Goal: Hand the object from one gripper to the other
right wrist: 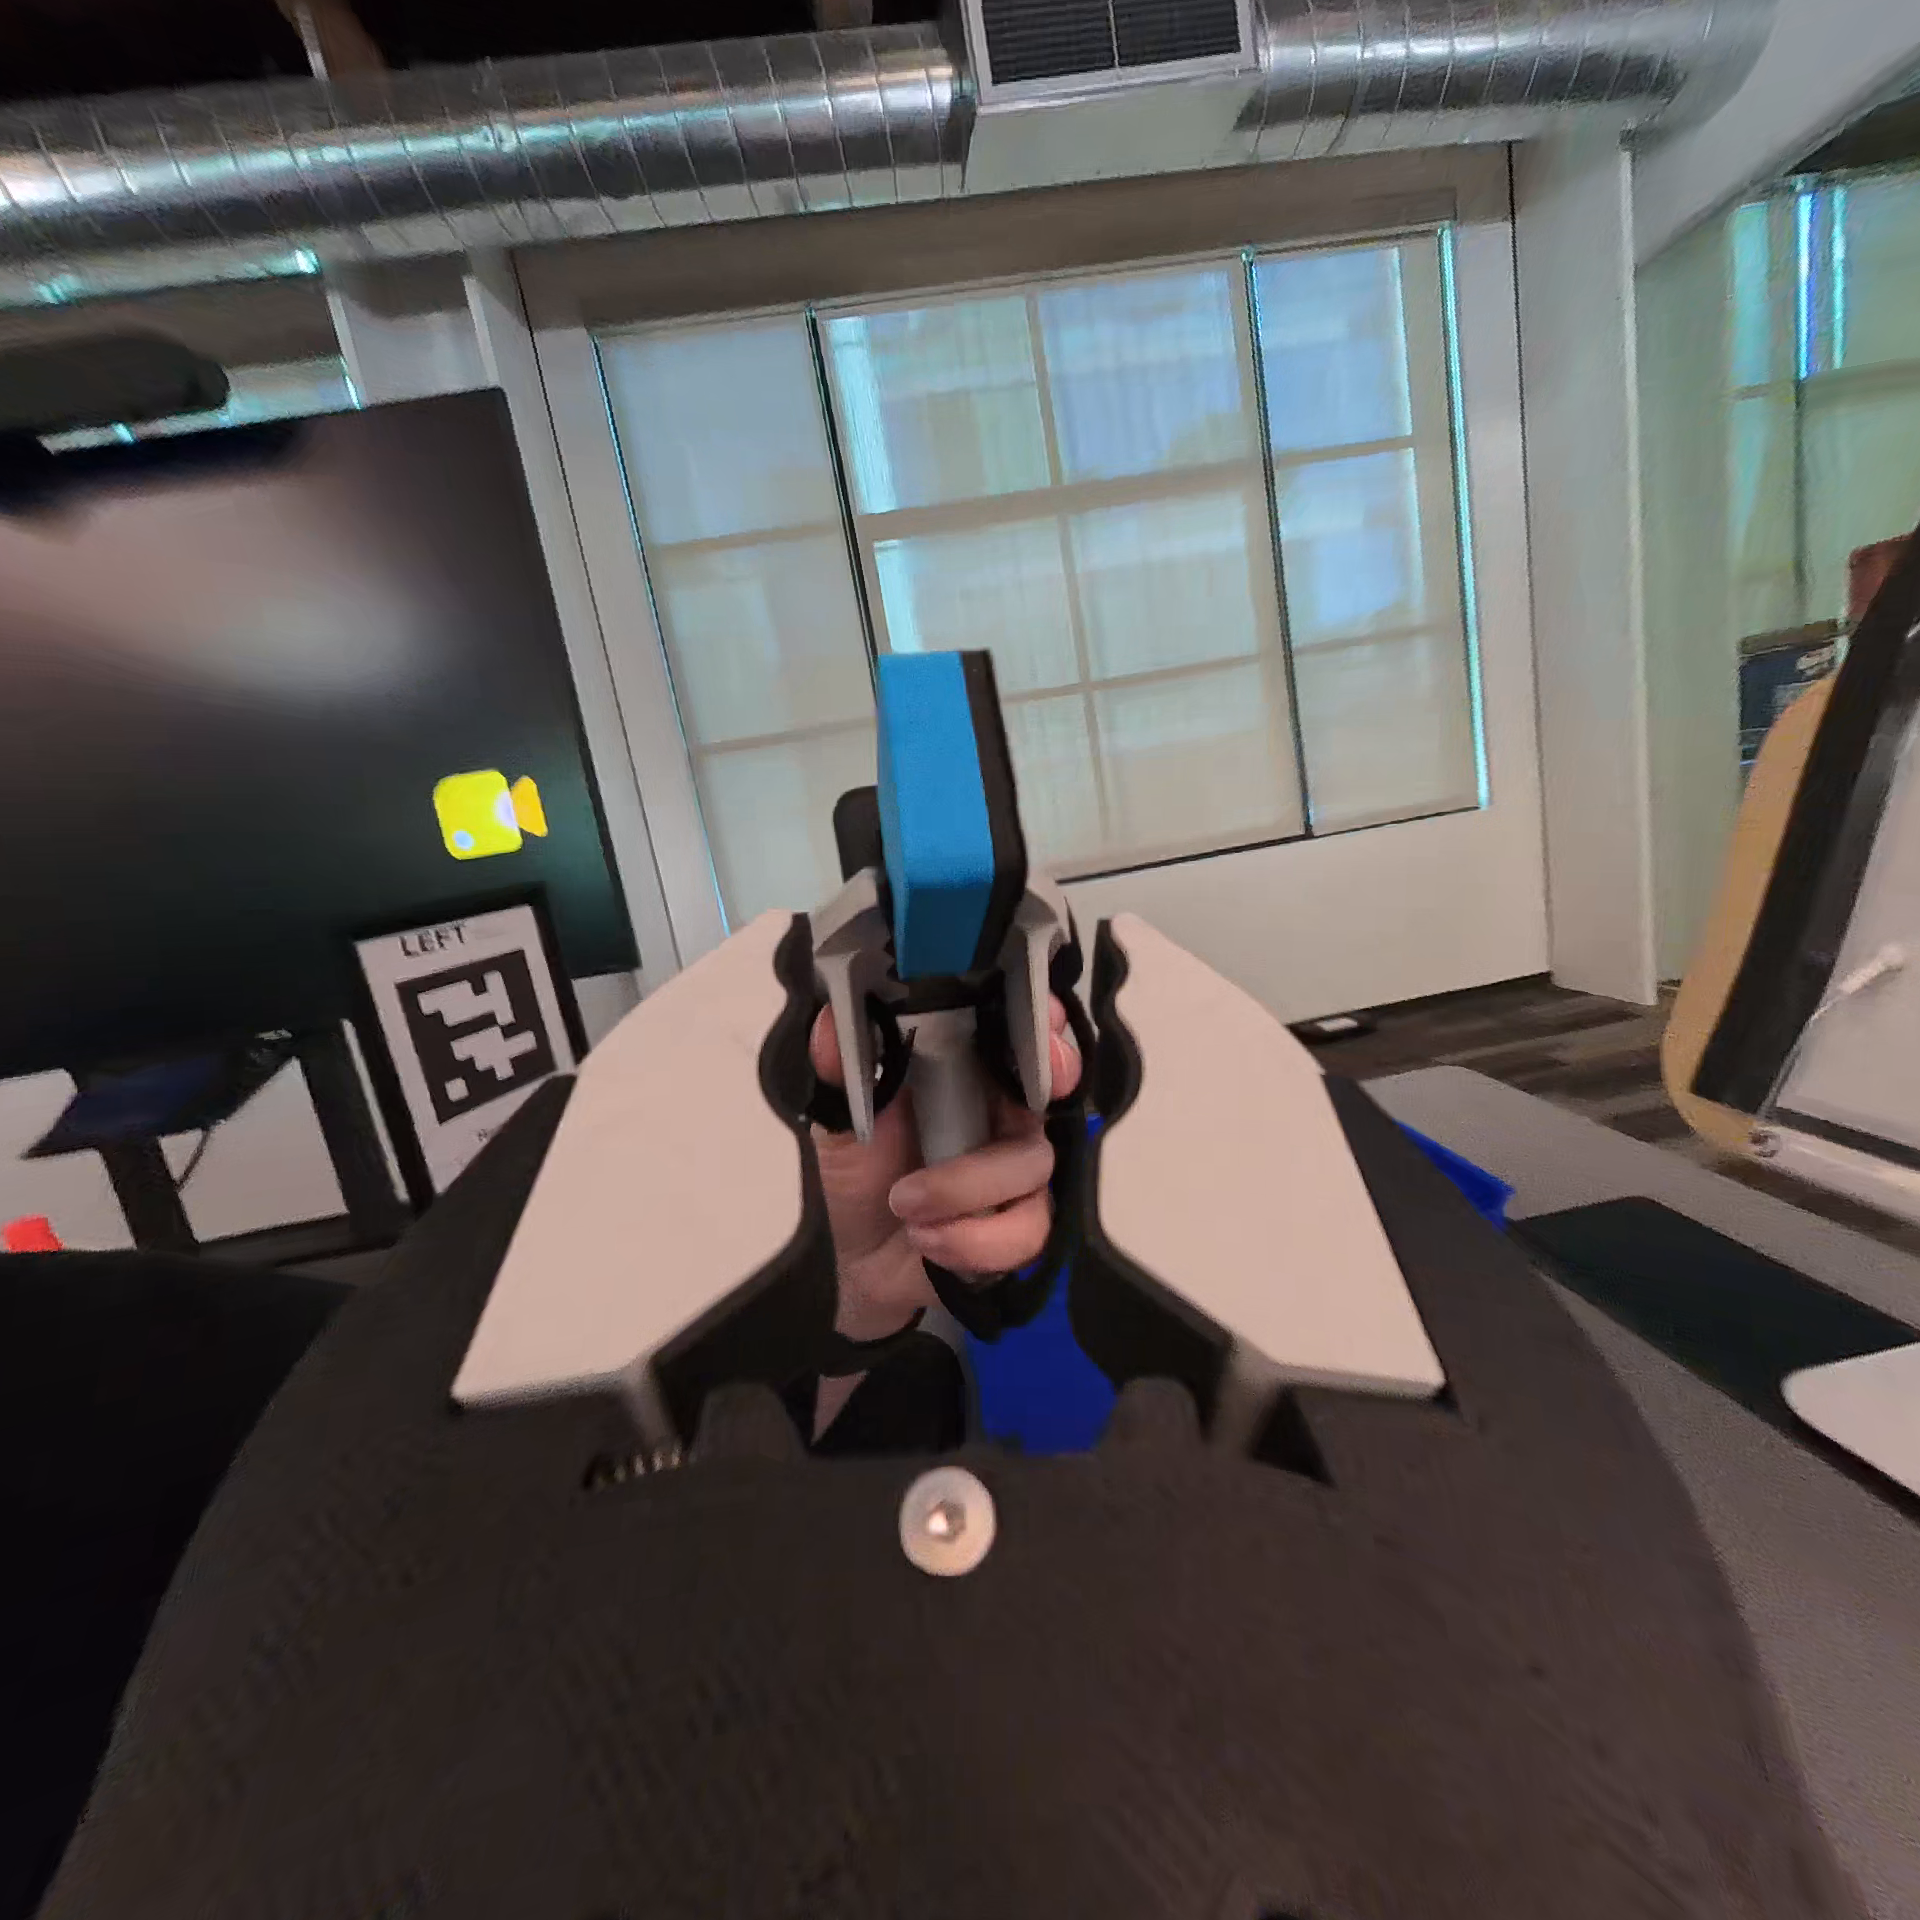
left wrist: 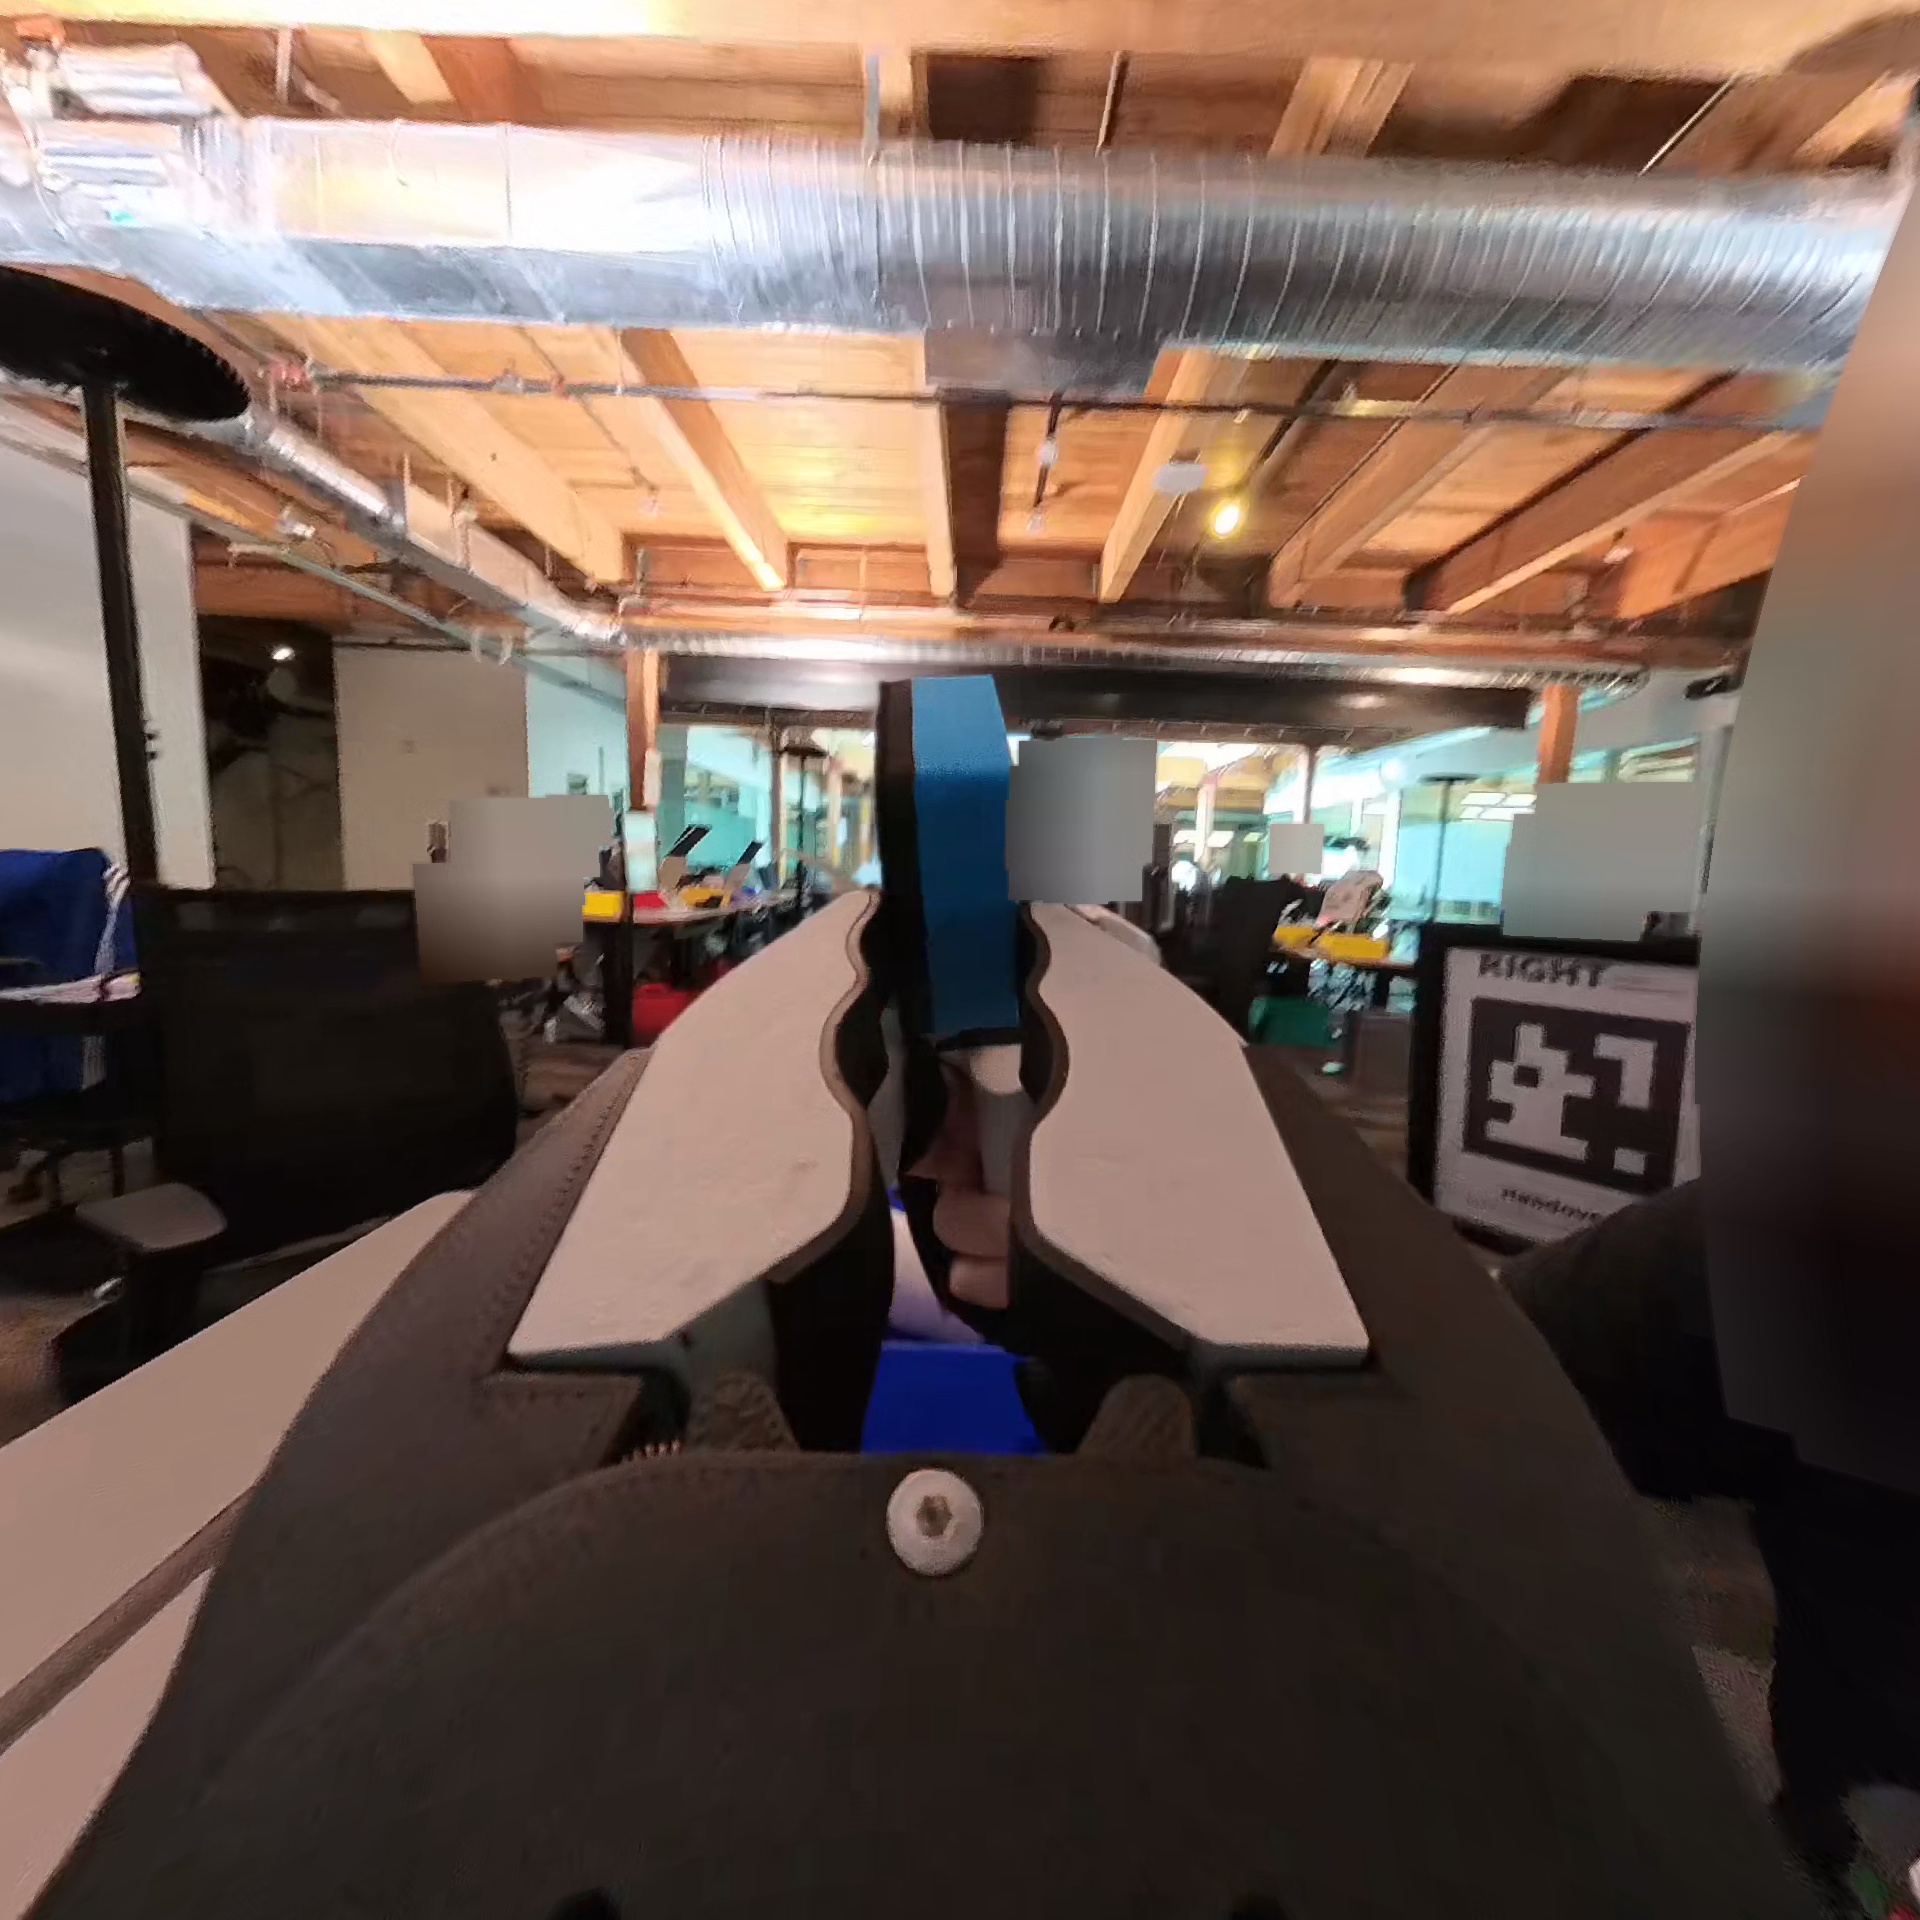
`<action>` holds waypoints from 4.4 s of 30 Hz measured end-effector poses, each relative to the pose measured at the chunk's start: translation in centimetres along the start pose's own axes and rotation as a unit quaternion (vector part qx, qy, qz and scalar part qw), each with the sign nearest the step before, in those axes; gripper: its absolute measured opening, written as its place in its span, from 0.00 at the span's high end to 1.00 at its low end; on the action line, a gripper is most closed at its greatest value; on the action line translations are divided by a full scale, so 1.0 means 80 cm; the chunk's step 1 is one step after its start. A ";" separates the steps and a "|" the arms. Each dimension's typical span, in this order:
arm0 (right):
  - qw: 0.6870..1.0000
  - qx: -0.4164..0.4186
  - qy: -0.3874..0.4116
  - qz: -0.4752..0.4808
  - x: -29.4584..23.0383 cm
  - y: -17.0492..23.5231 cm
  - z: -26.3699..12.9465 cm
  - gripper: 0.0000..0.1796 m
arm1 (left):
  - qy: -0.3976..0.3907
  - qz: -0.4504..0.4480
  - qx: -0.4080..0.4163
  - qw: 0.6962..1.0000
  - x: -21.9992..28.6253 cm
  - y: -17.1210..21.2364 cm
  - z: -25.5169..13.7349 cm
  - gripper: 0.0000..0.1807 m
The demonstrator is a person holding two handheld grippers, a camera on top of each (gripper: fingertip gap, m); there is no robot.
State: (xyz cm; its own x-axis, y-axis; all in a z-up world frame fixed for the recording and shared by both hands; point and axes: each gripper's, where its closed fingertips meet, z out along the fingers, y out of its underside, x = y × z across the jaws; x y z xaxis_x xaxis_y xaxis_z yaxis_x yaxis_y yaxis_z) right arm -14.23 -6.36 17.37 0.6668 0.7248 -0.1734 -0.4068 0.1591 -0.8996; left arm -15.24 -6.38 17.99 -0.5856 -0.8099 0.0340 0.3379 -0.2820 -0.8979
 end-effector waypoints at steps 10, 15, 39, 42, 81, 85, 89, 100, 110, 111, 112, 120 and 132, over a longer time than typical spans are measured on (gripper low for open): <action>0.986 -0.090 -0.105 0.090 -0.010 -0.002 -0.026 0.88 | -0.006 0.098 -0.108 0.989 0.009 0.037 0.010 0.58; 0.941 -0.269 -0.113 0.170 -0.012 0.025 -0.078 0.88 | -0.014 0.286 -0.207 0.935 0.025 0.065 0.004 0.60; 0.909 -0.183 0.190 -0.322 0.032 0.004 -0.024 0.57 | -0.344 0.703 -0.224 0.581 -0.053 0.034 -0.004 0.69; 0.883 -0.214 0.223 -0.353 0.034 0.034 -0.008 0.57 | -0.346 0.708 -0.227 0.572 -0.052 0.039 -0.001 0.69; 0.982 -0.009 0.003 -0.190 -0.021 -0.018 -0.016 0.71 | -0.047 -0.052 0.065 0.995 -0.024 -0.025 -0.016 0.88; 0.999 -0.019 -0.014 0.048 0.010 -0.002 -0.008 0.69 | -0.049 -0.027 0.044 0.997 -0.019 -0.006 -0.005 0.88; 0.997 -0.028 -0.028 0.074 0.012 0.018 0.000 0.76 | -0.044 0.000 0.010 0.999 -0.010 0.014 0.008 0.88; 0.901 -0.399 -0.113 0.127 -0.006 0.079 -0.101 0.87 | 0.023 0.112 -0.232 0.966 0.026 0.082 0.006 0.67; 0.843 -0.536 -0.040 -0.026 0.008 0.119 -0.137 0.87 | 0.025 0.043 -0.385 0.922 0.024 0.174 0.007 0.83; 0.839 -0.542 -0.038 -0.041 0.009 0.121 -0.138 0.87 | 0.025 0.043 -0.398 0.916 0.025 0.180 0.005 0.85; 0.831 -0.552 -0.030 -0.057 0.012 0.124 -0.140 0.87 | 0.020 0.044 -0.413 0.909 0.024 0.186 0.002 0.87; 0.913 -0.348 0.087 -0.194 0.052 0.035 -0.093 0.65 | -0.079 0.034 -0.142 0.986 -0.023 0.078 0.022 0.88; 0.992 -0.122 -0.009 0.005 0.029 0.032 -0.012 0.71 | -0.069 -0.020 0.035 0.997 -0.022 0.025 0.009 0.88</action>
State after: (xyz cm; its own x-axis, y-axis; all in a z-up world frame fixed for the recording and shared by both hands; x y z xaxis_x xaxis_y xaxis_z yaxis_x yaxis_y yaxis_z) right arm -13.10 -4.90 14.27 0.6522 0.7371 -0.1769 -0.2481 -0.0130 -0.9687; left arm -12.97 -5.87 16.48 -0.4940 -0.8592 0.1328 0.3701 -0.3461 -0.8622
